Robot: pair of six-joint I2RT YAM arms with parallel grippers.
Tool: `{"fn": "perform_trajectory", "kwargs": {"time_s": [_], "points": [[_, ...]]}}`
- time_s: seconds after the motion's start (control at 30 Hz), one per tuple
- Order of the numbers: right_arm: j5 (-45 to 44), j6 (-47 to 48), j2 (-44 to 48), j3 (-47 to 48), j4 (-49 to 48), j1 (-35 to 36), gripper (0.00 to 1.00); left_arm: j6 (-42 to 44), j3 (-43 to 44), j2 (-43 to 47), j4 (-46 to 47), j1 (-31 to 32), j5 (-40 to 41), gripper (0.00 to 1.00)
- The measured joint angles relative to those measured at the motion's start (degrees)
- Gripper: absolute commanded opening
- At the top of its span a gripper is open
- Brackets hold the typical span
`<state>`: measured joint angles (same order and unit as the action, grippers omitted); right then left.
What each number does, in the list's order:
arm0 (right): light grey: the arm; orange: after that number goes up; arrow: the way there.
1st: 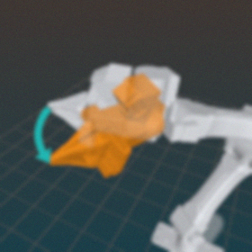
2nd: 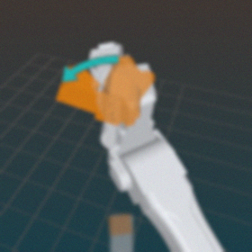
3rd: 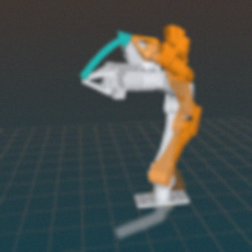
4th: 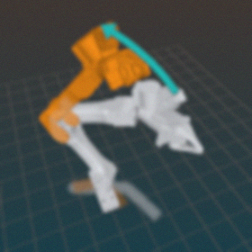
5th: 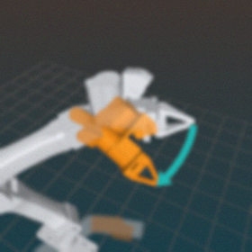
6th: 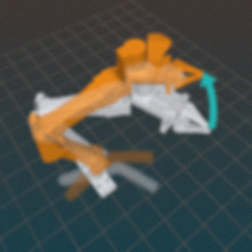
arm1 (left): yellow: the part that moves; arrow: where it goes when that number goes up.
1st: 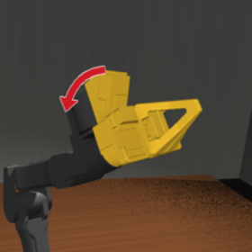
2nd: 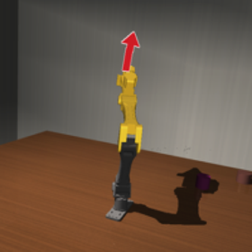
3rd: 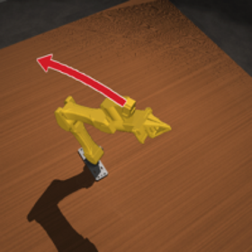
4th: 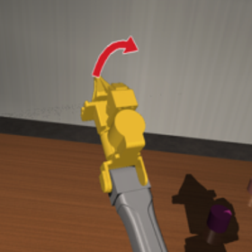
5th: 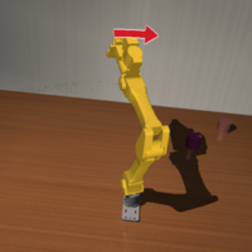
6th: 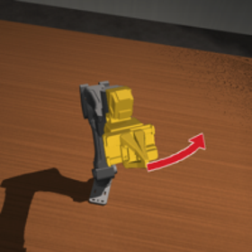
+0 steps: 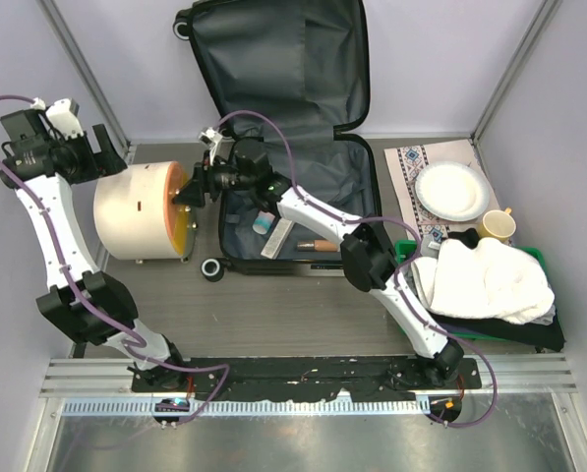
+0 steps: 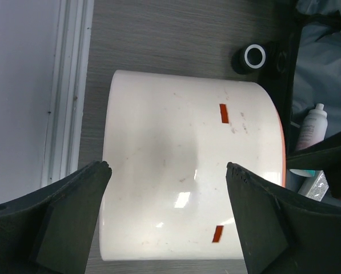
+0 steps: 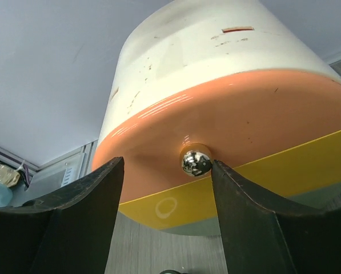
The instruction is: Open, take out, and arrange the luggage
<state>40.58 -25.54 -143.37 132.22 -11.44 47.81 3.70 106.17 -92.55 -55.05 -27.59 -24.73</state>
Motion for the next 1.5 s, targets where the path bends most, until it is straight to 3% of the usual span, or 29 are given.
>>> {"fn": "perform_trajectory", "kwargs": {"time_s": [0.23, 0.37, 0.5, 0.9, 1.0, 1.13, 1.2, 1.33, 1.5], "points": [[-0.7, -1.5, -2.7, 1.4, -0.9, 0.3, 0.57, -0.1, 0.1, 3.3, -1.2, 0.0, -2.1, 0.85], [-1.1, -1.8, -3.1, 1.7, -0.9, 0.3, 0.45, -0.1, -2.3, 5.0, -1.4, 0.4, -4.2, 0.83], [-1.8, -2.1, -3.2, 2.1, -0.9, 0.3, 0.56, 0.0, -7.1, 7.0, -2.2, 1.5, -5.0, 0.81], [-5.0, -2.3, -3.2, 2.2, -1.0, 0.3, 0.50, 2.3, -13.8, 9.7, -1.3, 3.2, -4.9, 0.78], [-5.9, -2.8, -3.2, 2.2, -1.3, 0.3, 0.43, 2.7, -13.9, 9.7, -1.3, 3.2, -4.7, 0.77], [-6.4, -3.5, -3.2, 2.2, -1.9, 0.3, 0.23, 2.8, -13.9, 9.7, -1.2, 3.2, -4.4, 0.77], [-6.5, -3.5, -3.2, 2.2, -2.0, 0.3, 0.19, 2.8, -13.9, 9.7, -1.1, 3.2, -4.0, 0.77], [-6.3, -3.5, -2.9, 0.4, -4.3, 0.0, 0.02, 2.8, -13.9, 9.7, -0.9, 3.2, -2.8, 0.77], [-6.0, -3.5, -1.2, -2.8, -5.9, -0.8, 0.01, 2.7, -13.8, 9.4, -0.3, 3.2, -1.3, 0.77]]}}
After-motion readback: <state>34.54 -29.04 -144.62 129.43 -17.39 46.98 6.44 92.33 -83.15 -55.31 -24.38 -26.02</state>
